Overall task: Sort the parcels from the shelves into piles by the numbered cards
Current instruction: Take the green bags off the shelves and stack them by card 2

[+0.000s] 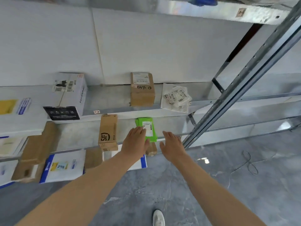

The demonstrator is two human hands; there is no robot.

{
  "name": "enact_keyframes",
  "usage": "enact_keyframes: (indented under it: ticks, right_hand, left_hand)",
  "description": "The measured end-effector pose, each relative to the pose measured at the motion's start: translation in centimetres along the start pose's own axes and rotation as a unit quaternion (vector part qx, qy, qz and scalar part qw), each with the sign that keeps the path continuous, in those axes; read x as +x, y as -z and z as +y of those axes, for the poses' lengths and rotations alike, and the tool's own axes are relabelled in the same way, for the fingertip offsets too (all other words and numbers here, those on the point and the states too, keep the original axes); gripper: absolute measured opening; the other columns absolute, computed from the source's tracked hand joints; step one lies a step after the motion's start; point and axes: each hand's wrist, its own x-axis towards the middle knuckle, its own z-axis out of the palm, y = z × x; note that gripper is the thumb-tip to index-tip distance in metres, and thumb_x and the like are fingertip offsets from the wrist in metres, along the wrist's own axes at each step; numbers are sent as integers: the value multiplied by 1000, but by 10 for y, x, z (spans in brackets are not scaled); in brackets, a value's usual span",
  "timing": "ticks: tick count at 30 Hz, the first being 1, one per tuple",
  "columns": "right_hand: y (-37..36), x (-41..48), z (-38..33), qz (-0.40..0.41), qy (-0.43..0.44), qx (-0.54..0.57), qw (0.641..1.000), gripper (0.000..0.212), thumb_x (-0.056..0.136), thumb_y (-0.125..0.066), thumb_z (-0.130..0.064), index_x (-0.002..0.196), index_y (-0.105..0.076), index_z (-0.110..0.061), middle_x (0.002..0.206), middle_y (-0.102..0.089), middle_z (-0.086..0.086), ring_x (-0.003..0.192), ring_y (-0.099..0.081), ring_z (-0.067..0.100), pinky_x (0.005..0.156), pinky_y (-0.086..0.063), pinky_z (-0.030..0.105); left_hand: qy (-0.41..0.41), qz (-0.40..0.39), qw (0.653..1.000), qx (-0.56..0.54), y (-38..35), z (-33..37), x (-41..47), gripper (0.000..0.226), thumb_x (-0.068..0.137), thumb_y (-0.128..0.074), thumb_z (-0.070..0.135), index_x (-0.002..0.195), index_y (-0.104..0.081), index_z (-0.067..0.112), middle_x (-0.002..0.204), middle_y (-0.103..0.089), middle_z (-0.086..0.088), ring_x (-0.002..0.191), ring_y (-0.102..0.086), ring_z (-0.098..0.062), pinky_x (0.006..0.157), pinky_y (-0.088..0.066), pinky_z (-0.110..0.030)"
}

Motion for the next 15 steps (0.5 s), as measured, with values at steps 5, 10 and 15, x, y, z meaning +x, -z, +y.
enact_keyframes:
  ticks: [5, 10, 15]
  right_hand:
    - [-38, 86, 48, -33, 30, 8, 999, 45, 101, -37, -23, 145, -32, -13, 145, -40, 3, 136, -34, 19, 114, -19, 30]
    - [-107, 181, 95, -84, 33, 32, 995, 47, 101, -36, -25, 146, -30, -13, 146, -39, 4, 135, -36, 20, 115, -22, 32]
    - [-176, 256, 130, -119, 37, 36, 992, 49, 101, -37, -24, 148, -29, -13, 146, -39, 5, 134, -38, 23, 111, -27, 35]
  left_hand:
    - [59, -7, 998, 19, -59, -18, 63, 45, 101, -39, 32, 137, -43, 6, 145, -43, -10, 137, -34, -24, 117, -21, -33]
    - [138, -26, 990, -2, -143, -38, 134, 42, 101, -37, 32, 135, -44, 8, 141, -46, -7, 133, -38, -21, 113, -24, -30]
    - [202, -40, 977, -47, -219, -74, 172, 42, 101, -40, 28, 133, -47, 2, 136, -51, -13, 129, -43, -25, 108, -31, -34]
